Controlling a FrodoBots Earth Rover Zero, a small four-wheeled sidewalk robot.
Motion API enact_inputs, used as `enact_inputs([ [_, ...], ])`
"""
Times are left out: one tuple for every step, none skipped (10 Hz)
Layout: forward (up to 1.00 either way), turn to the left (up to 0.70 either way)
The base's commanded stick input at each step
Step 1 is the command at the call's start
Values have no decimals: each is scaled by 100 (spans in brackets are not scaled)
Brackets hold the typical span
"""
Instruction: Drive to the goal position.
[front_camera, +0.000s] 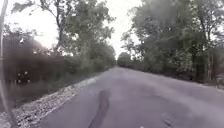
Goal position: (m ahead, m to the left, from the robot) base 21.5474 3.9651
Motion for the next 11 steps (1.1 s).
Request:
enact_inputs([
  [70,-10],
  [70,-1],
  [70,1],
  [70,1],
  [70,1],
  [70,1],
  [70,1],
  [70,1],
  [70,1],
  [70,1],
  [70,1],
])
